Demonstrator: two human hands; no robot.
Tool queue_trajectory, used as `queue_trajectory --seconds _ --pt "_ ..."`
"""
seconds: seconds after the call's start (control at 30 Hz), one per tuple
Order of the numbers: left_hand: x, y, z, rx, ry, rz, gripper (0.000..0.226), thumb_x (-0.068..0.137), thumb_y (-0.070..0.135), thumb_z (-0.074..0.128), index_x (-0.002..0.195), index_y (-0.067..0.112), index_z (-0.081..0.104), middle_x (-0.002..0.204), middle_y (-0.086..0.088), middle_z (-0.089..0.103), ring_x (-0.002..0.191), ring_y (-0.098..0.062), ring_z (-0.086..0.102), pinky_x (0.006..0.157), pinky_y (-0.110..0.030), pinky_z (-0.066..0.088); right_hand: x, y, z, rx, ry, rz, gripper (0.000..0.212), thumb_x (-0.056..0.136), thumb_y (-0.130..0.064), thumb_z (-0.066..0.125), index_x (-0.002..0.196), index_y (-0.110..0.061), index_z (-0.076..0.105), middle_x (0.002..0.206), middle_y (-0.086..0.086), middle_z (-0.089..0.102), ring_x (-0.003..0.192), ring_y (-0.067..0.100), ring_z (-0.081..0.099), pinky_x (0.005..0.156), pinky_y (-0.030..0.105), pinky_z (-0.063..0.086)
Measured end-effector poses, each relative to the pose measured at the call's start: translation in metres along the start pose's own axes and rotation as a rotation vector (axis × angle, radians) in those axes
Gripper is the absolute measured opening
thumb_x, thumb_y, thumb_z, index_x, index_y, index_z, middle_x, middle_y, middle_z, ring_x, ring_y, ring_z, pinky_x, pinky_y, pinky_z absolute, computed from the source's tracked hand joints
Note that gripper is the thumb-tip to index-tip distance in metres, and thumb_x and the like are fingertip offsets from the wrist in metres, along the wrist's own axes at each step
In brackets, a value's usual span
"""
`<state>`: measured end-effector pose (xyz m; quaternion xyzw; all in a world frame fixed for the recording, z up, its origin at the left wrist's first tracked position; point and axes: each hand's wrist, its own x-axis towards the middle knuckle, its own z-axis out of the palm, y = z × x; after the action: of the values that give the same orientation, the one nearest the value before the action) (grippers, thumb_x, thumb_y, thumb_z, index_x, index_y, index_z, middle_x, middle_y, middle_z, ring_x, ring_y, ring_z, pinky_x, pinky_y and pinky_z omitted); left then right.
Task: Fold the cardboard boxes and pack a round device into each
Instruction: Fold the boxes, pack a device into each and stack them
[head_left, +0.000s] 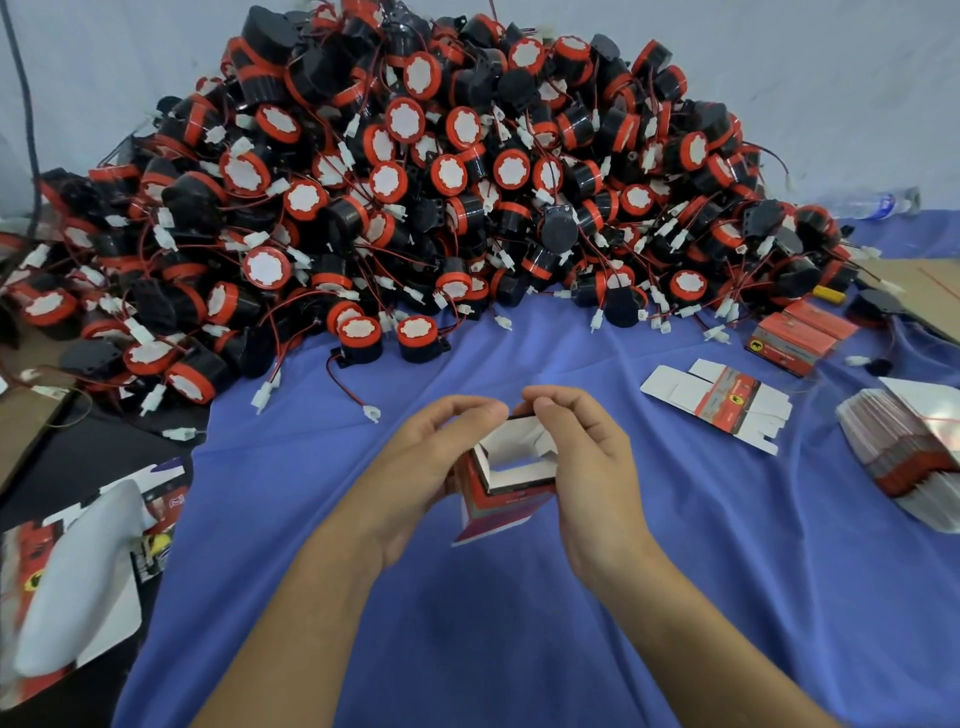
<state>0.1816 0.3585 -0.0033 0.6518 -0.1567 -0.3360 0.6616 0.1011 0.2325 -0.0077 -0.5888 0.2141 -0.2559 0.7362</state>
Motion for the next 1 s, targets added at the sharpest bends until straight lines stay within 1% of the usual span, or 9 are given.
queue_trajectory --seconds 0.2,0.37,0.47,0.57,0.7,0.77,0.83,0.9,1.0 --pt "-0.001 -0.007 -0.007 -0.069 -0.187 -0.069 0.057 0.079 0.051 0.076 0.129 0.024 0.070 0.129 -0.012 0.071 0.122 -0.035 0.065 0.108 -0.049 0.052 -0.001 0.001 -0.001 -0.030 -0.003 -0.006 0.028 0.100 -0.012 0.058 0.084 -0.026 0.076 0.085 -0.001 0.074 0.079 0.013 0.065 0.072 0.029 0.051" --pt "0.000 -0.013 -0.007 -0.198 -0.314 -0.057 0.057 0.085 0.045 0.075 0.137 0.023 0.065 0.138 -0.011 0.066 0.126 -0.031 0.064 0.102 -0.045 0.055 -0.004 0.005 0.000 -0.030 -0.017 0.011 0.026 0.099 -0.015 0.058 0.083 -0.026 0.076 0.082 -0.004 0.074 0.075 0.009 0.065 0.063 0.021 0.051" --pt "-0.001 -0.014 -0.009 -0.208 -0.347 -0.020 0.075 0.077 0.059 0.081 0.140 0.022 0.062 0.141 -0.011 0.064 0.128 -0.031 0.063 0.101 -0.043 0.056 -0.003 0.005 0.000 -0.026 -0.005 0.000 0.015 0.091 -0.023 0.062 0.084 -0.026 0.076 0.085 0.000 0.075 0.077 0.012 0.065 0.067 0.026 0.051" --pt "-0.003 -0.011 -0.011 -0.114 -0.340 -0.001 0.098 0.069 0.068 0.082 0.149 0.022 0.051 0.143 -0.008 0.062 0.132 -0.031 0.060 0.108 -0.045 0.050 0.000 0.004 -0.002 -0.028 0.047 -0.038 0.023 0.097 -0.014 0.062 0.083 -0.026 0.076 0.083 -0.001 0.074 0.076 0.012 0.065 0.069 0.030 0.051" --pt "-0.001 -0.005 -0.015 -0.007 -0.280 0.073 0.070 0.072 0.037 0.090 0.135 0.043 0.062 0.106 -0.007 0.071 0.111 -0.023 0.069 0.099 -0.031 0.054 0.000 0.002 -0.007 -0.074 0.010 -0.166 0.019 0.101 -0.018 0.059 0.089 -0.023 0.073 0.087 -0.006 0.075 0.075 0.005 0.066 0.064 0.017 0.051" --pt "-0.002 -0.003 -0.019 0.015 -0.296 0.102 0.073 0.074 0.014 0.089 0.135 0.045 0.061 0.102 -0.009 0.072 0.105 -0.026 0.070 0.093 -0.031 0.056 0.000 0.004 -0.010 -0.108 -0.075 -0.149 0.017 0.096 -0.028 0.056 0.097 -0.026 0.074 0.099 -0.007 0.076 0.086 0.003 0.069 0.071 0.015 0.052" --pt "-0.006 0.002 -0.022 0.148 -0.309 0.168 0.084 0.072 0.003 0.090 0.137 0.046 0.058 0.105 -0.002 0.075 0.106 -0.021 0.071 0.088 -0.025 0.056 0.002 0.005 -0.017 -0.157 -0.184 -0.048 0.027 0.088 -0.035 0.055 0.108 -0.036 0.073 0.113 -0.010 0.074 0.105 0.004 0.069 0.087 0.020 0.053" --pt "-0.009 0.003 -0.023 0.421 -0.259 0.322 0.092 0.070 0.004 0.092 0.137 0.054 0.052 0.120 0.020 0.067 0.115 -0.004 0.063 0.090 -0.013 0.050 0.009 0.001 -0.028 -0.156 -0.311 0.110 0.040 0.081 -0.035 0.059 0.119 -0.042 0.068 0.121 -0.006 0.073 0.114 0.012 0.067 0.098 0.031 0.048" --pt "-0.012 0.003 -0.018 0.919 -0.121 0.470 0.106 0.066 0.022 0.094 0.131 0.079 0.032 0.128 0.047 0.027 0.127 0.005 0.032 0.103 -0.014 0.034 0.016 -0.002 -0.048 -0.051 -0.502 0.278 0.056 0.079 -0.015 0.064 0.133 -0.030 0.063 0.121 0.007 0.074 0.111 0.021 0.069 0.098 0.035 0.047"
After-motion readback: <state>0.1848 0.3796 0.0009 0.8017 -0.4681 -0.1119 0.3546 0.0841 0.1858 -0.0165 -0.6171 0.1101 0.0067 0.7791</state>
